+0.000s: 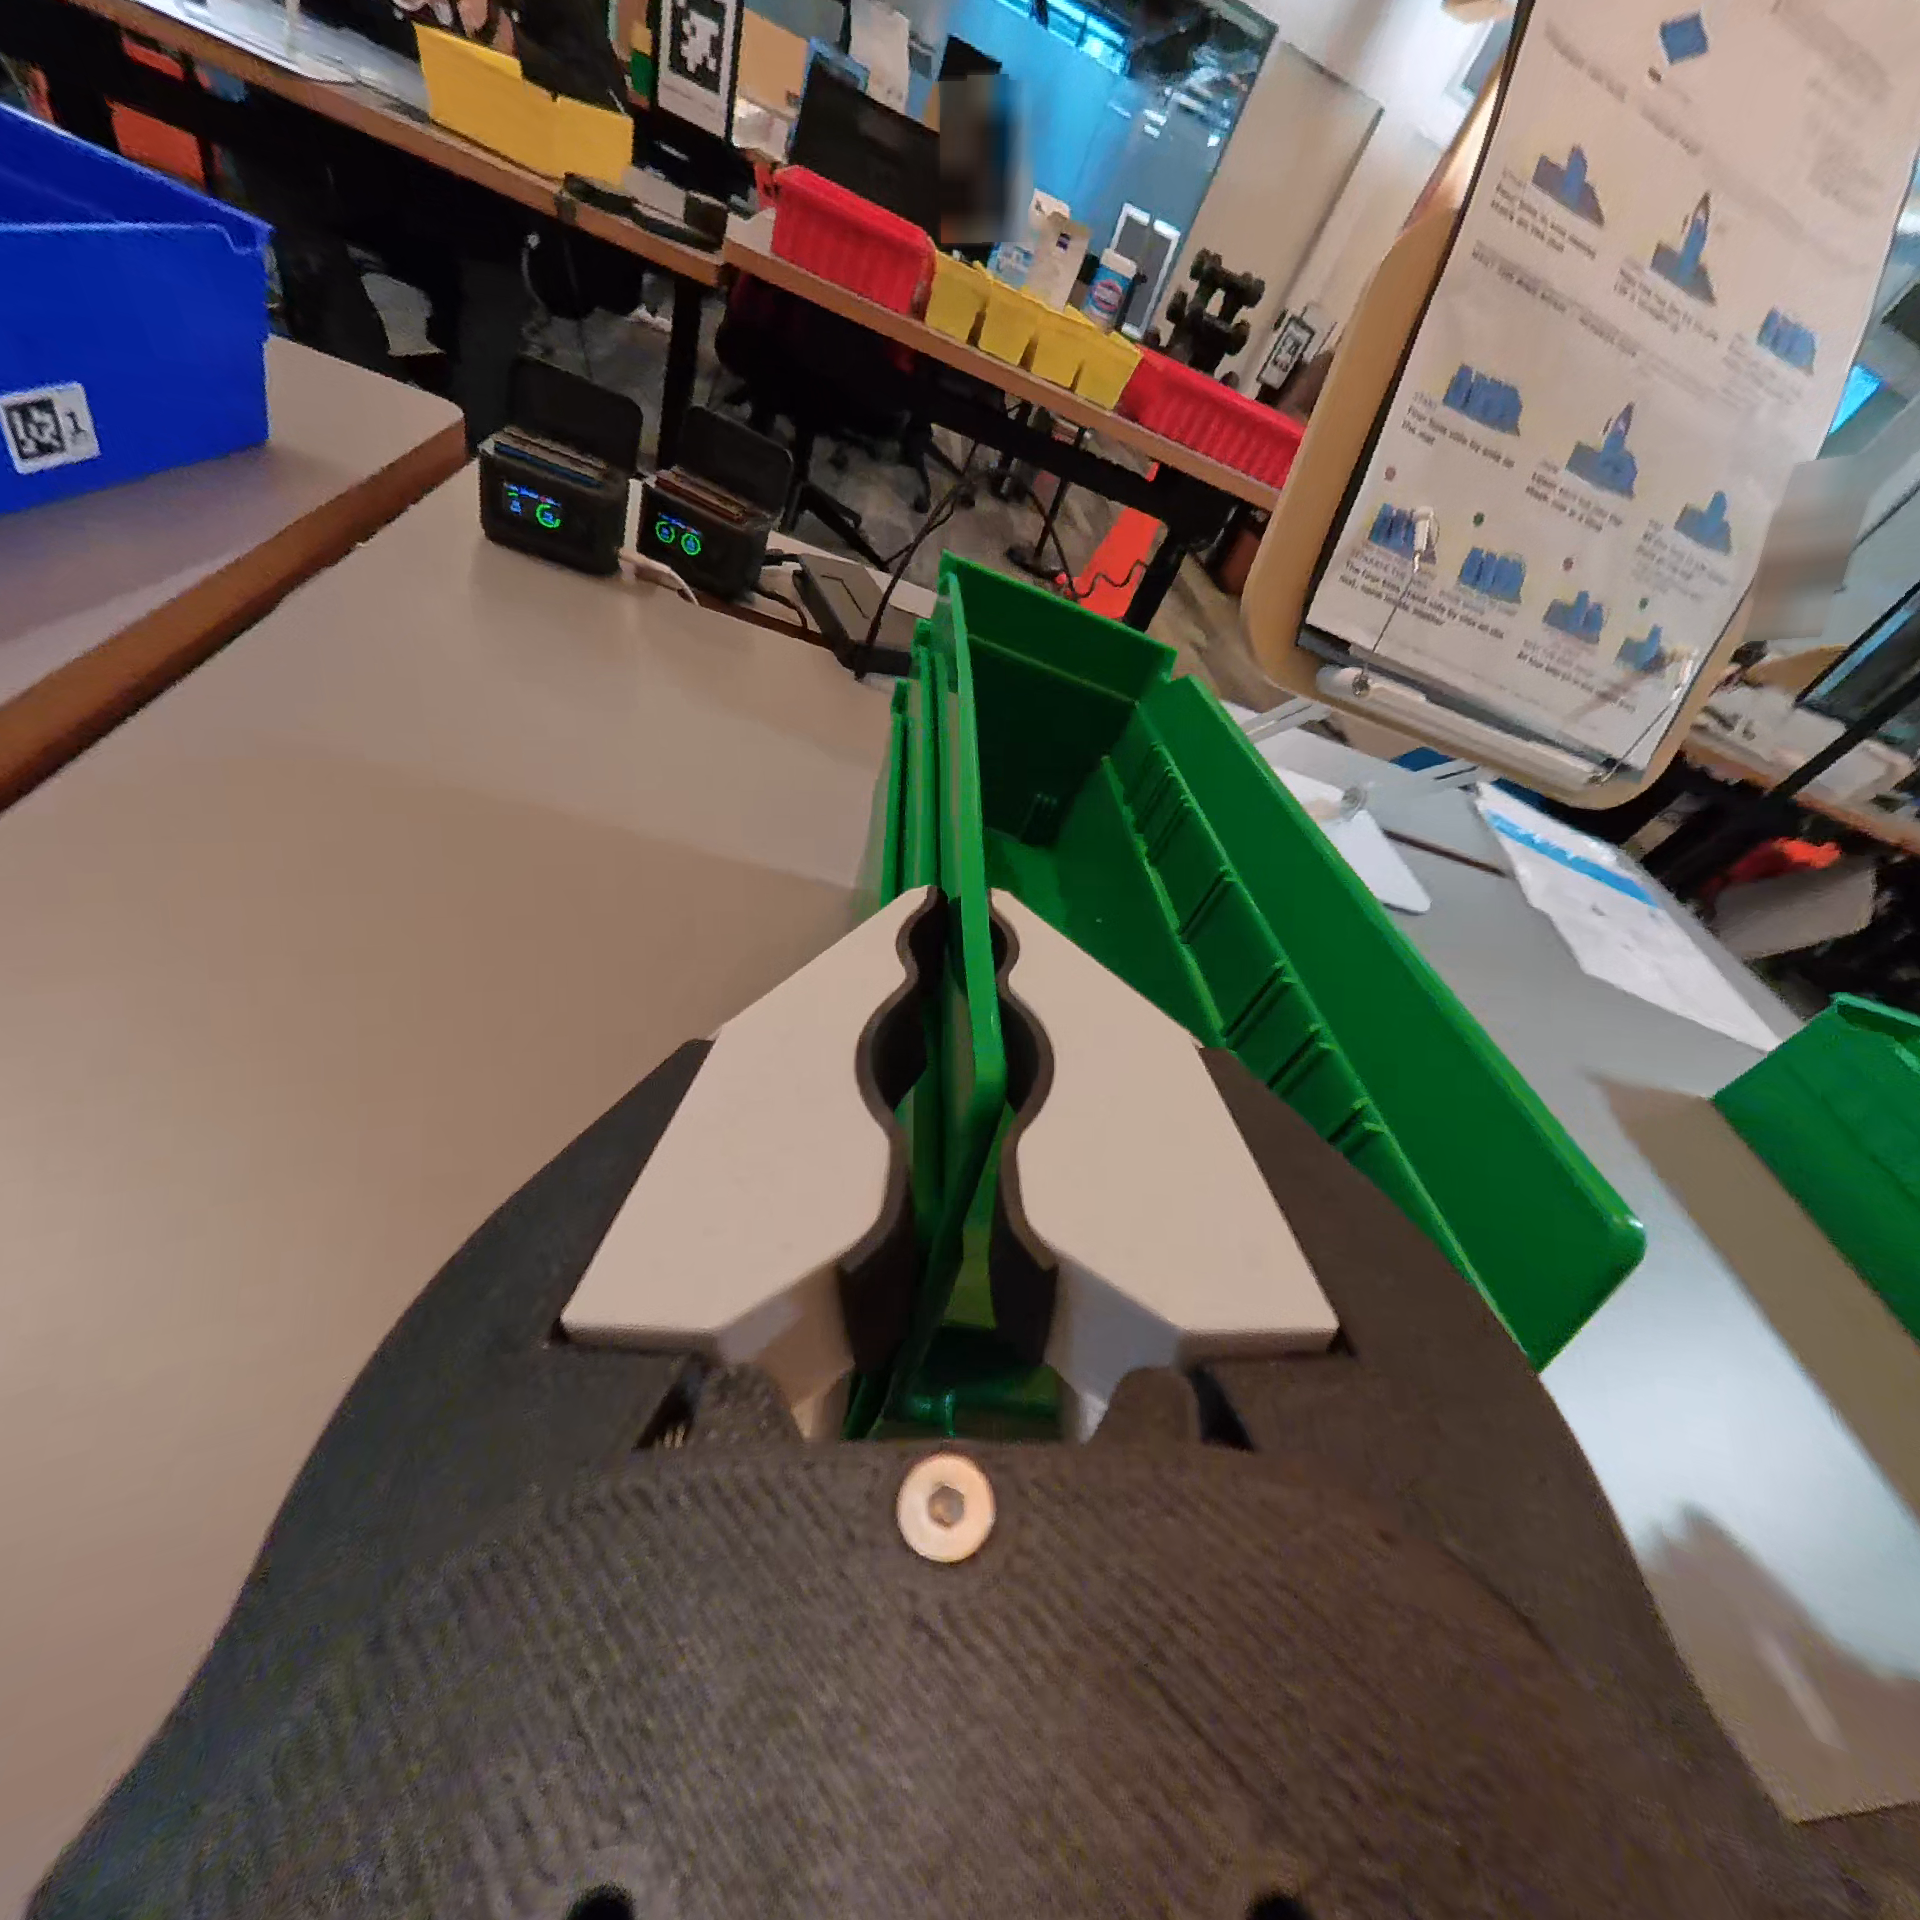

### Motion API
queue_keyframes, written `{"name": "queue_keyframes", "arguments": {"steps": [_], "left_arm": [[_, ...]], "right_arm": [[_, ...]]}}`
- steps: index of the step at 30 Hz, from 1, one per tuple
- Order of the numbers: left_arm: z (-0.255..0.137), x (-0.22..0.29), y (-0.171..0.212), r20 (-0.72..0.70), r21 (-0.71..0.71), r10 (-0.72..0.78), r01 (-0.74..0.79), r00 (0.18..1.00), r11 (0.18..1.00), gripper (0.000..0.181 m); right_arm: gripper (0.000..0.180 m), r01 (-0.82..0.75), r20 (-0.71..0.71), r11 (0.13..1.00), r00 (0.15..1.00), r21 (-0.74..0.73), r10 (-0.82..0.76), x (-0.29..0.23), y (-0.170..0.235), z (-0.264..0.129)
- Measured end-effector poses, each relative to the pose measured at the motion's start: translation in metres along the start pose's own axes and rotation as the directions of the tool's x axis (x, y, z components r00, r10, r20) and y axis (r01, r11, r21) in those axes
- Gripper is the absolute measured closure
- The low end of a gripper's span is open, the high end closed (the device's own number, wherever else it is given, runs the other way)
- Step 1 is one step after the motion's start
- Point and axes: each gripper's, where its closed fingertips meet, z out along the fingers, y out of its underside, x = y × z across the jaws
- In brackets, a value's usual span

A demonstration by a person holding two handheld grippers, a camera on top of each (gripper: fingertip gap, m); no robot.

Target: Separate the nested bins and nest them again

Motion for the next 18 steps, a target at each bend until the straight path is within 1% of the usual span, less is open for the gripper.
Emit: {"name": "queue_keyframes", "arguments": {"steps": [2,6,9,13,16,17,18], "left_arm": [[0.000,0.001,0.000,-0.004,0.012,-0.033,0.033,0.999,0.999,0.181],[-0.001,0.006,-0.003,-0.002,0.055,-0.009,0.009,1.000,0.998,0.181],[-0.003,0.005,-0.007,-0.014,0.102,-0.053,0.054,0.998,0.993,0.181],[-0.005,0.009,-0.011,0.003,0.120,0.032,-0.032,0.999,0.992,0.181],[-0.004,0.004,-0.007,0.004,0.116,-0.028,0.027,1.000,0.993,0.181],[-0.004,0.003,-0.007,0.006,0.121,-0.029,0.028,1.000,0.992,0.181],[-0.005,0.004,-0.008,0.011,0.132,0.002,-0.003,1.000,0.991,0.181]], "right_arm": [[0.162,0.001,0.001,1.000,1.000,0.000,-0.001,-0.001,0.000,0.000],[0.162,0.009,0.000,1.000,1.000,-0.001,-0.009,-0.001,0.000,0.000],[0.162,0.009,0.005,1.000,1.000,-0.006,-0.009,-0.001,0.001,0.000],[0.162,0.012,0.007,1.000,1.000,-0.006,-0.011,-0.002,0.001,0.000],[0.162,0.014,0.007,1.000,1.000,-0.007,-0.014,-0.002,0.001,0.000],[0.162,0.015,0.007,1.000,1.000,-0.006,-0.015,-0.002,0.001,-0.001],[0.162,0.016,0.007,1.000,1.000,-0.006,-0.016,-0.002,0.001,-0.001]]}}
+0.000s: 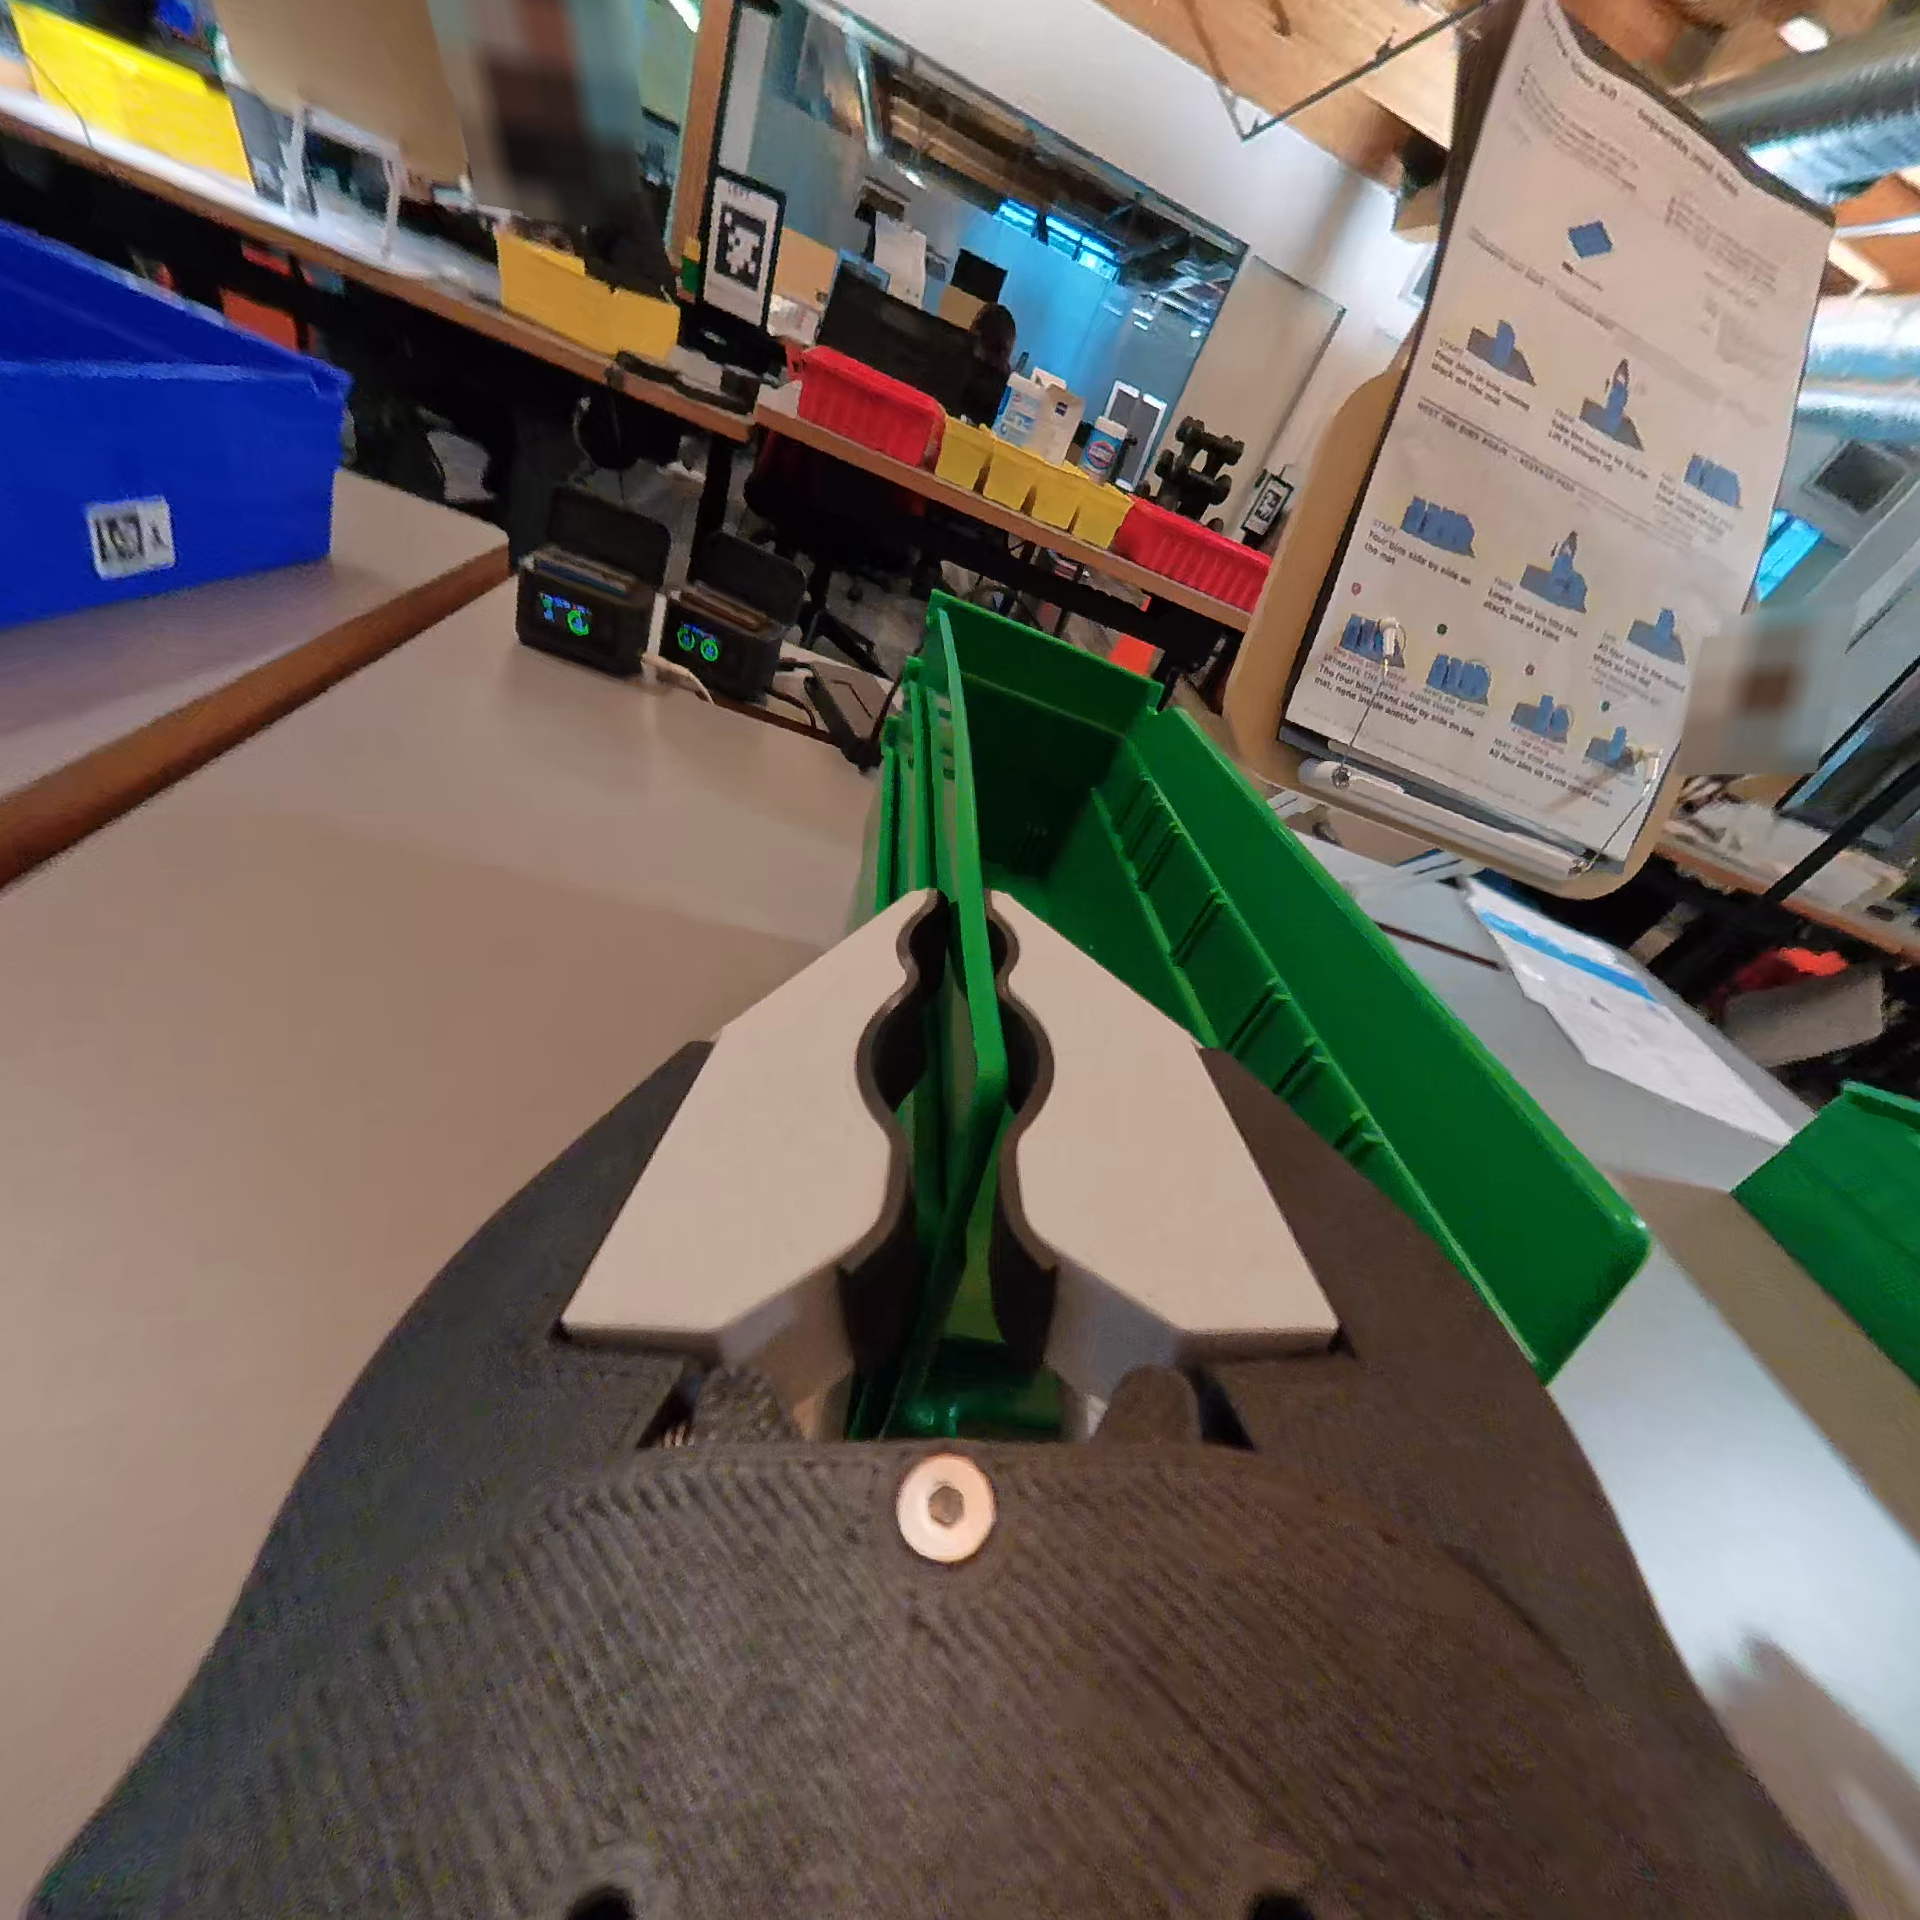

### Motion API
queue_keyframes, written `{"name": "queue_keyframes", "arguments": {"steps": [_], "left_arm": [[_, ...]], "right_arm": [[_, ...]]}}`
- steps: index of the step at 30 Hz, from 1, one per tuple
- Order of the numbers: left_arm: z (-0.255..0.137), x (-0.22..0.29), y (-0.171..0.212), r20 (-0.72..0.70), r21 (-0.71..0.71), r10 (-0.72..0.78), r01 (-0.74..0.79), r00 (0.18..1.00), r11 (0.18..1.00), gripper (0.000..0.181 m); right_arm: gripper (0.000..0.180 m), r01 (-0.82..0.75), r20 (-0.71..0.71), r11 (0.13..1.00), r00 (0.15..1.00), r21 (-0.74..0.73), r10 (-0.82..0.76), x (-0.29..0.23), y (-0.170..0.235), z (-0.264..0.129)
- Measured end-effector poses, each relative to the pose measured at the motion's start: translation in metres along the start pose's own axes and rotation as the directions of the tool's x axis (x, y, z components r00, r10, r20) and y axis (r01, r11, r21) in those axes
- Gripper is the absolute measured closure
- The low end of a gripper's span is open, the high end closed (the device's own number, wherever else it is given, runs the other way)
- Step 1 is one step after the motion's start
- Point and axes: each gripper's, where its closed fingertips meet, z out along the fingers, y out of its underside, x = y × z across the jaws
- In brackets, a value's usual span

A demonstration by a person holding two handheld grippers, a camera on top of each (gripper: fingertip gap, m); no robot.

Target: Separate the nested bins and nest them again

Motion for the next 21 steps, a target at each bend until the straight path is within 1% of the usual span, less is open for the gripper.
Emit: {"name": "queue_keyframes", "arguments": {"steps": [1,2,5,6,8,10,13,18,21], "left_arm": [[0.000,0.002,-0.001,-0.001,0.004,0.035,-0.035,0.999,0.999,0.181],[0.000,0.004,-0.002,-0.006,0.005,0.033,-0.033,0.999,0.999,0.181],[0.001,-0.003,0.002,-0.022,-0.021,-0.143,0.142,0.990,0.990,0.181],[0.001,-0.004,0.002,-0.023,-0.022,-0.138,0.137,0.990,0.990,0.181],[0.000,-0.001,0.000,-0.007,-0.010,-0.031,0.031,1.000,0.999,0.181],[0.001,0.006,0.002,-0.024,-0.012,-0.059,0.059,0.998,0.998,0.181],[0.001,0.001,0.004,-0.006,-0.006,-0.104,0.104,0.995,0.995,0.181],[-0.004,-0.001,-0.005,0.028,0.086,-0.076,0.073,0.997,0.994,0.181],[-0.003,-0.003,0.000,0.056,0.062,-0.038,0.035,0.998,0.997,0.181]], "right_arm": [[0.162,0.001,0.000,1.000,1.000,-0.001,-0.001,0.000,0.000,0.000],[0.162,0.000,0.000,1.000,1.000,-0.002,0.000,0.000,0.001,0.001],[0.162,0.002,0.004,1.000,1.000,-0.006,-0.002,-0.001,0.001,0.001],[0.162,0.004,0.005,1.000,1.000,-0.006,-0.004,-0.001,0.001,0.001],[0.162,0.006,0.006,1.000,1.000,-0.006,-0.006,-0.002,0.001,0.001],[0.162,0.007,0.007,1.000,1.000,-0.007,-0.007,-0.002,0.002,0.001],[0.162,0.012,0.006,1.000,1.000,-0.008,-0.012,-0.002,0.002,0.001],[0.162,0.009,0.006,1.000,1.000,-0.008,-0.009,-0.002,0.003,0.001],[0.162,0.011,0.009,1.000,1.000,-0.009,-0.011,-0.003,0.002,0.001]]}}
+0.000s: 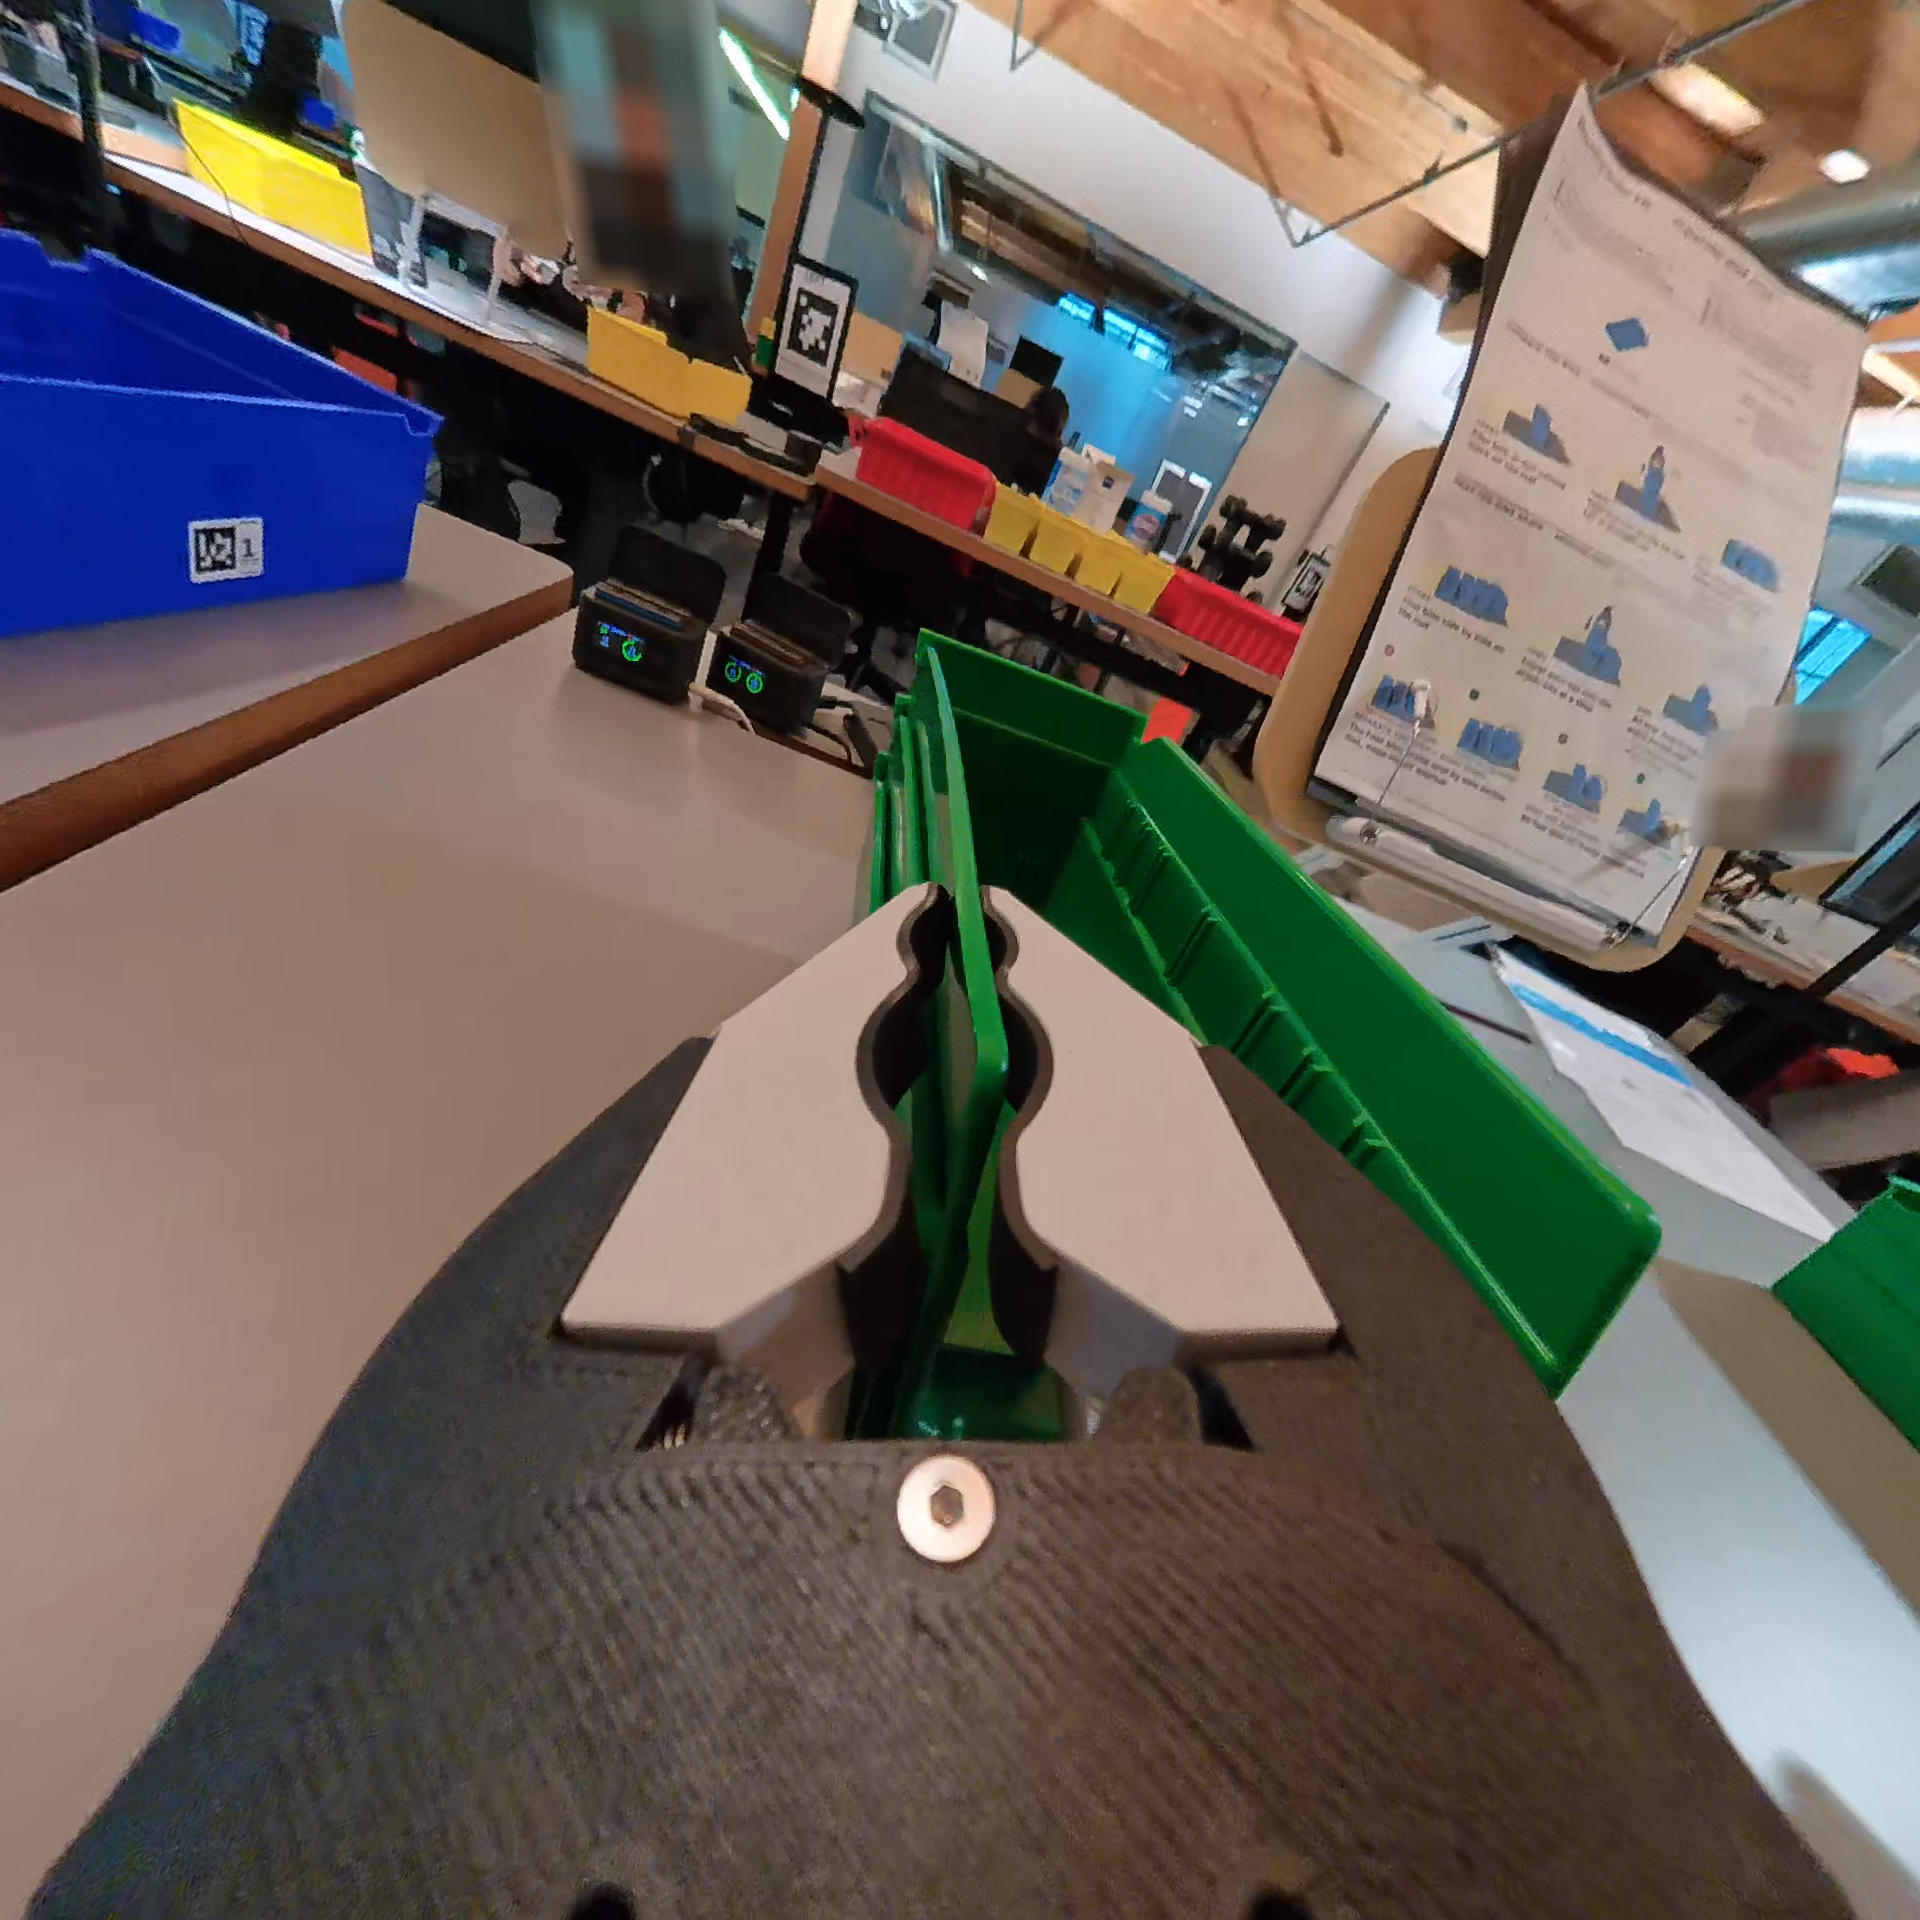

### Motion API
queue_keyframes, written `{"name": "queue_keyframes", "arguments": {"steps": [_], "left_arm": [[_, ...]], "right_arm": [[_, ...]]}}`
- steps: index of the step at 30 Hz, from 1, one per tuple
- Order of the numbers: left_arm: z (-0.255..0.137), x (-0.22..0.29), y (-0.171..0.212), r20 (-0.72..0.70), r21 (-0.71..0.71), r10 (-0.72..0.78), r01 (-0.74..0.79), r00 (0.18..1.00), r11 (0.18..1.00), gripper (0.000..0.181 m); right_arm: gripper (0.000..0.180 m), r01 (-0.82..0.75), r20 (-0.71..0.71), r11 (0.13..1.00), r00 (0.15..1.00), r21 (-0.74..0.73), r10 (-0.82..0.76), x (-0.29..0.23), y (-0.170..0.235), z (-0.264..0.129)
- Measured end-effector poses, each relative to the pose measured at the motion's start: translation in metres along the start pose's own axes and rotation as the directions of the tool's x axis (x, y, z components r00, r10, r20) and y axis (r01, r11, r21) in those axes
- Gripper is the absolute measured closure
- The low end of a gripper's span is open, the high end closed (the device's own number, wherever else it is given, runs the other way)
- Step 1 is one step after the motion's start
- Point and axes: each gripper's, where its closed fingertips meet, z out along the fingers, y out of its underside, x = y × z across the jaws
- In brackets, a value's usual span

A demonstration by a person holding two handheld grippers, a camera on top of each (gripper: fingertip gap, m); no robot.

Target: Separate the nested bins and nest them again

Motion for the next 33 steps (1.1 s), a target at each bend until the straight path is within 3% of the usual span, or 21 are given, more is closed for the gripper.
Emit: {"name": "queue_keyframes", "arguments": {"steps": [6,8,10,16,20,22,24,33], "left_arm": [[0.002,0.005,0.009,-0.019,-0.022,-0.017,0.016,1.000,1.000,0.180],[0.003,0.006,0.011,-0.022,-0.023,-0.029,0.029,0.999,0.999,0.180],[0.002,0.008,0.012,-0.014,-0.019,-0.032,0.031,0.999,0.999,0.180],[-0.001,0.018,0.015,-0.012,-0.011,-0.013,0.012,1.000,1.000,0.180],[-0.004,0.019,0.018,-0.022,-0.004,-0.036,0.036,0.999,0.999,0.180],[-0.004,0.022,0.020,-0.032,-0.006,-0.024,0.024,0.999,1.000,0.180],[-0.003,0.024,0.021,-0.033,-0.006,-0.012,0.012,0.999,1.000,0.180],[-0.005,0.020,0.019,0.000,0.024,0.008,-0.008,1.000,1.000,0.180]], "right_arm": [[0.161,0.012,-0.005,1.000,1.000,-0.010,-0.012,-0.004,-0.001,0.001],[0.160,-0.074,0.029,0.997,0.997,-0.004,0.074,-0.020,-0.010,0.004],[0.155,-0.226,0.151,0.974,0.964,0.016,0.221,-0.060,-0.031,0.011],[0.148,-0.492,0.496,0.866,0.731,-0.092,0.468,-0.204,-0.100,0.043],[0.135,-0.674,0.532,0.676,0.470,-0.299,0.704,-0.244,-0.117,0.074],[0.130,-0.698,0.537,0.621,0.390,-0.358,0.748,-0.252,-0.120,0.085],[0.138,-0.703,0.530,0.608,0.379,-0.368,0.759,-0.254,-0.118,0.093],[0.134,-0.649,0.509,0.649,0.432,-0.398,0.744,-0.256,-0.108,0.103]]}}
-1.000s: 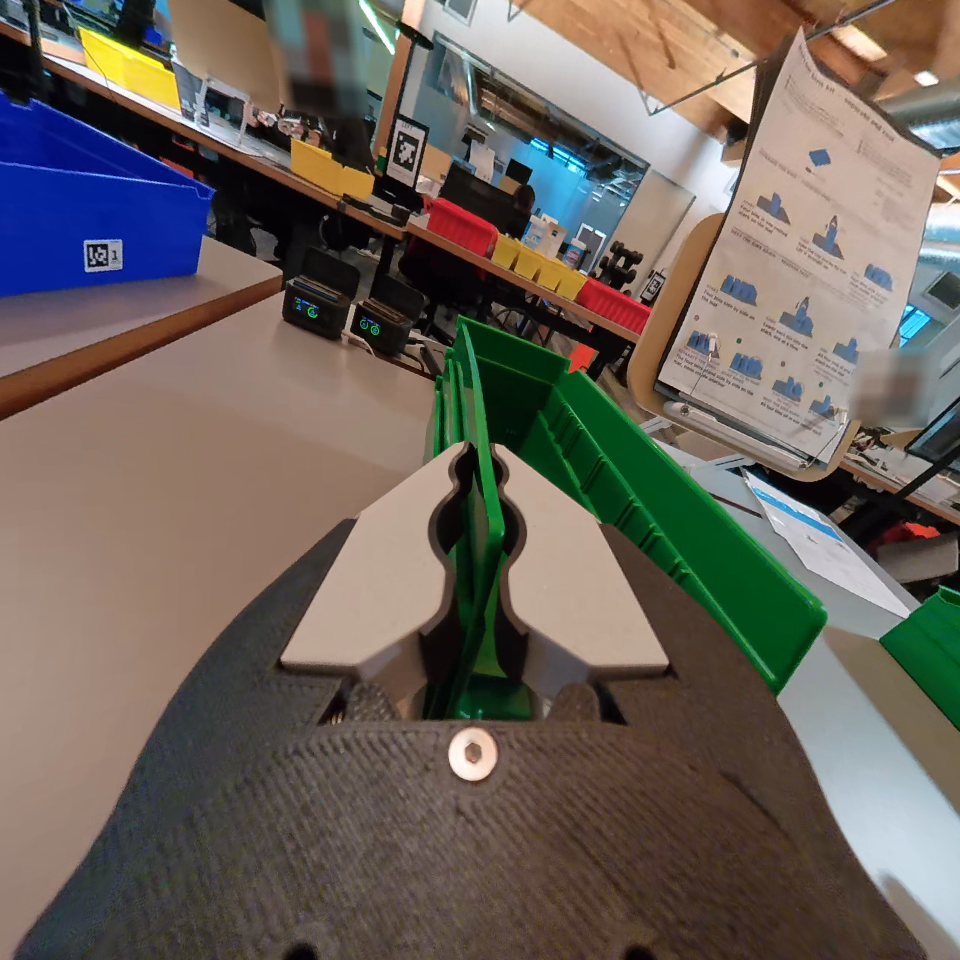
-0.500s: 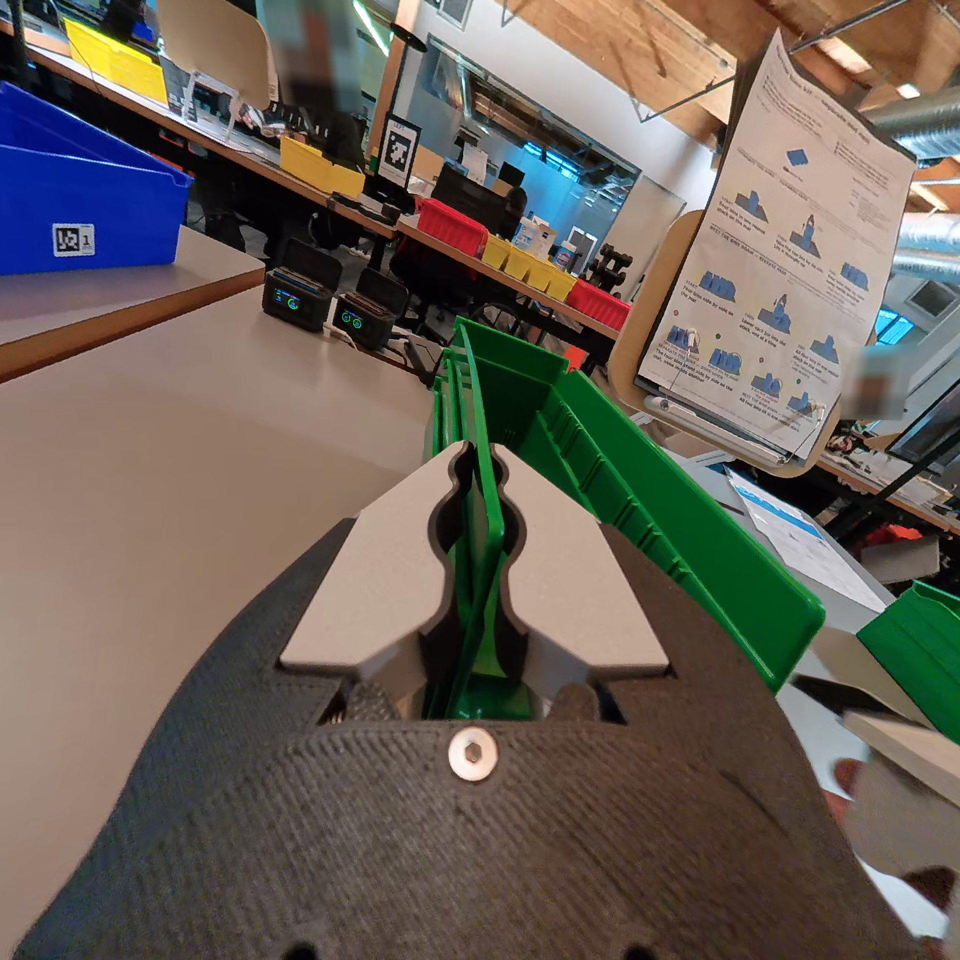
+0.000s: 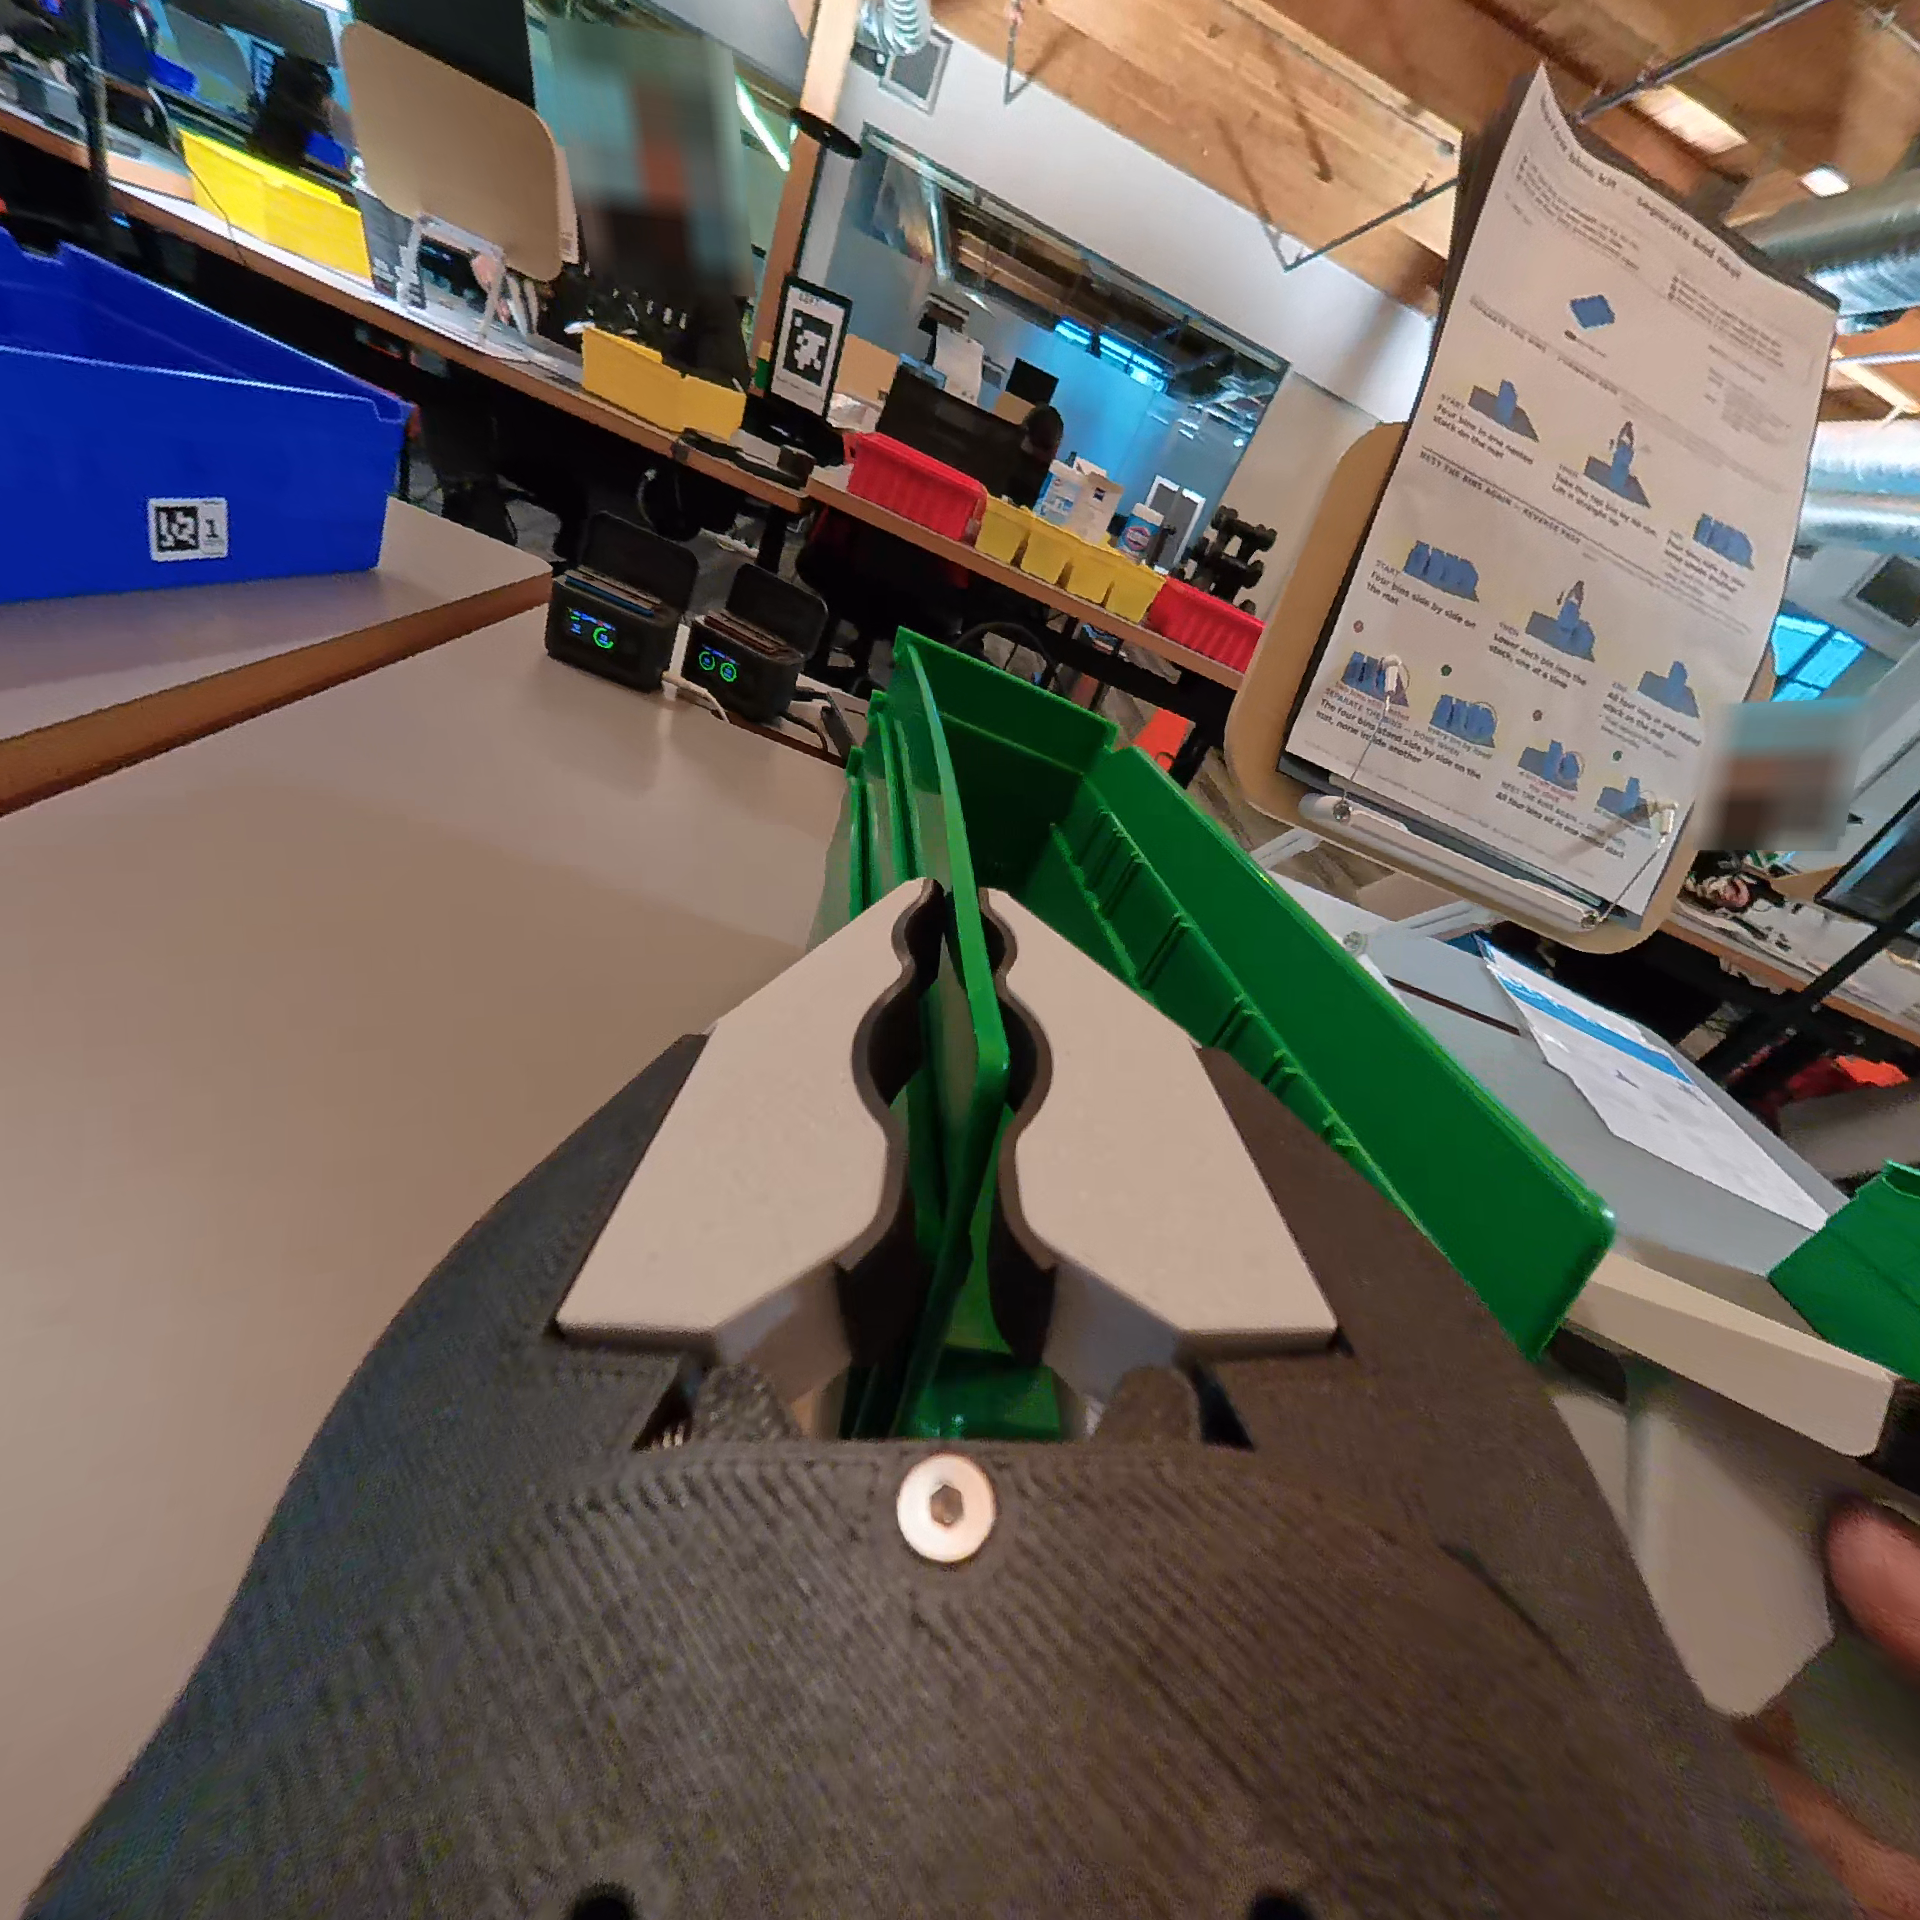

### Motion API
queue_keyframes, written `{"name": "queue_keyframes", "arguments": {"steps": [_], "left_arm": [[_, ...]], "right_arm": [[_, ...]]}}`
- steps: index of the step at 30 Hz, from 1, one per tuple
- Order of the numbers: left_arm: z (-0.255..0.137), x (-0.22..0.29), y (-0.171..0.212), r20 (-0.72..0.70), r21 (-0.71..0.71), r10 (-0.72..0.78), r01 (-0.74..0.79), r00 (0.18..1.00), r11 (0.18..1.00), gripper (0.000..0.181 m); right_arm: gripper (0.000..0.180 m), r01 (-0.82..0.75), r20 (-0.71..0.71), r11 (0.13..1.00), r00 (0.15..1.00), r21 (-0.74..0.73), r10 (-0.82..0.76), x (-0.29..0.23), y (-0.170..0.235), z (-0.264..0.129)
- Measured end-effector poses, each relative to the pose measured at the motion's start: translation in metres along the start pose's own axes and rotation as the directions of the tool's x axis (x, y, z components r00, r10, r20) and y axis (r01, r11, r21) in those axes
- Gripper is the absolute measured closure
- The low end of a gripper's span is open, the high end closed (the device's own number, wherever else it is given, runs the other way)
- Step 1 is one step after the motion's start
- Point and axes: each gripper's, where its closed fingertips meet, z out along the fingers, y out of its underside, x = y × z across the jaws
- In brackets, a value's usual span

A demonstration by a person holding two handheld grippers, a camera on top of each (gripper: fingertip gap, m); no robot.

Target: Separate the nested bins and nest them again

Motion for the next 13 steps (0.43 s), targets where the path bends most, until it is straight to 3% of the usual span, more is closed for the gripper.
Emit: {"name": "queue_keyframes", "arguments": {"steps": [5,13], "left_arm": [[-0.001,-0.006,-0.003,0.005,0.008,0.014,-0.014,1.000,1.000,0.180],[-0.002,-0.008,-0.006,-0.003,0.019,0.003,-0.003,1.000,1.000,0.178]], "right_arm": [[0.135,0.027,-0.023,0.999,0.999,-0.036,-0.028,-0.002,0.003,0.006],[0.169,0.122,-0.030,0.990,0.992,-0.076,-0.125,-0.013,0.004,0.013]]}}
